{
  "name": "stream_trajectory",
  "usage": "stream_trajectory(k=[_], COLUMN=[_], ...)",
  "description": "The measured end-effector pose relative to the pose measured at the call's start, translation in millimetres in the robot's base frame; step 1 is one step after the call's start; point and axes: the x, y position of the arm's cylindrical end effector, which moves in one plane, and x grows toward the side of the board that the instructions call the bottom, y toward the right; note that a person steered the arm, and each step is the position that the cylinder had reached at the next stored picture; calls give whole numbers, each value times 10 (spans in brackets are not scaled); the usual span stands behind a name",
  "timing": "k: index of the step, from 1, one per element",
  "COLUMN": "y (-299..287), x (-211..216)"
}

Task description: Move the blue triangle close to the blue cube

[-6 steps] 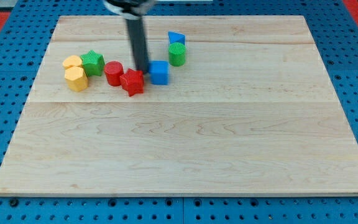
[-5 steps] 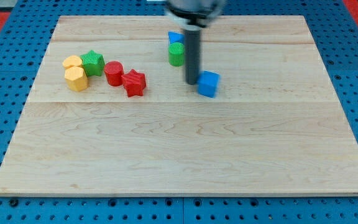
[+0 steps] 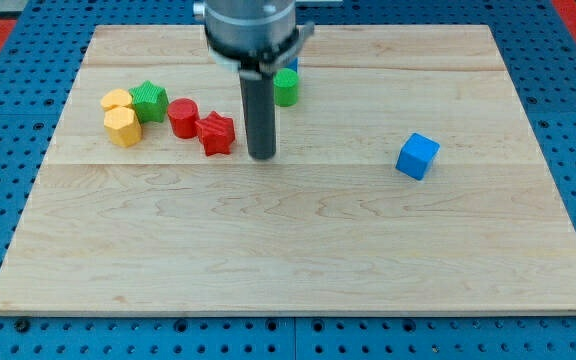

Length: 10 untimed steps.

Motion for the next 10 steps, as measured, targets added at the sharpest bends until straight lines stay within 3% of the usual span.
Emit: stream_trajectory(k=[1,2,3,4,5,6,7,8,9,10], y=[-90,-525,3,735,1111,615,884,1664,1948,2017], x=[-673,-935,-1437,-1279,-1001,-958,-786,-711,-650,-307])
